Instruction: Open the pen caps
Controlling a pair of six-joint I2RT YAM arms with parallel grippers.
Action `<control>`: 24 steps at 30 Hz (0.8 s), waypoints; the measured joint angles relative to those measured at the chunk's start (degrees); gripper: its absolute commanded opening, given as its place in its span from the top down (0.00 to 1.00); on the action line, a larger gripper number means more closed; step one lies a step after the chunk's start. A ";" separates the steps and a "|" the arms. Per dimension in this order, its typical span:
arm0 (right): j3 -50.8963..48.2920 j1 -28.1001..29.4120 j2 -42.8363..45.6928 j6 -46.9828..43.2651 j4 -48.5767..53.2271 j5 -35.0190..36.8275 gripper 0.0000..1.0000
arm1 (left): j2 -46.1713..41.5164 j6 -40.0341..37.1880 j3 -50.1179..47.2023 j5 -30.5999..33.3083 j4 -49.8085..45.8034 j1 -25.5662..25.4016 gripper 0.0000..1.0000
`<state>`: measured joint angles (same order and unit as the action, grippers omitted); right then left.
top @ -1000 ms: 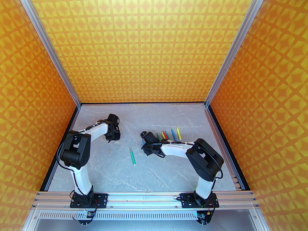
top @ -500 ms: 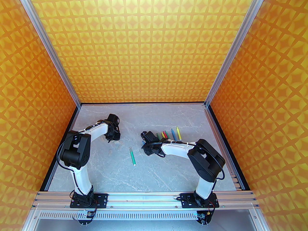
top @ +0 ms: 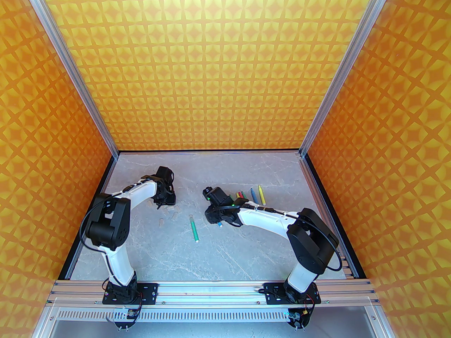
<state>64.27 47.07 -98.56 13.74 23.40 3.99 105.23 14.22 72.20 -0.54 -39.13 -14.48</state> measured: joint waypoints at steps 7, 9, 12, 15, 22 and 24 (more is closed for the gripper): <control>3.39 3.69 -0.94 1.73 1.33 -1.05 0.55 | -12.04 -0.24 -4.48 -2.38 1.66 0.13 0.29; 4.13 4.37 -2.01 2.23 1.42 -1.25 0.54 | -15.45 -0.35 -6.43 -2.71 2.64 0.17 0.25; 5.01 5.25 -3.91 2.80 1.53 -1.44 0.53 | -20.33 0.04 -10.56 -3.10 4.85 0.24 0.20; 5.99 6.34 -6.27 3.21 1.90 -1.40 0.53 | -24.72 0.76 -15.93 -3.30 7.82 0.24 0.18; 8.98 10.16 -11.02 4.33 3.48 -0.81 0.53 | -30.67 3.67 -24.24 -3.52 11.76 1.25 0.16; 10.10 11.17 -12.41 4.70 4.00 0.22 0.53 | -31.85 4.59 -25.77 -3.50 12.79 1.64 0.16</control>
<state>74.37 58.24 -110.98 18.44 27.40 4.21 73.38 18.81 46.44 -4.03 -26.35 -12.84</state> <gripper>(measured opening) 0.471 0.840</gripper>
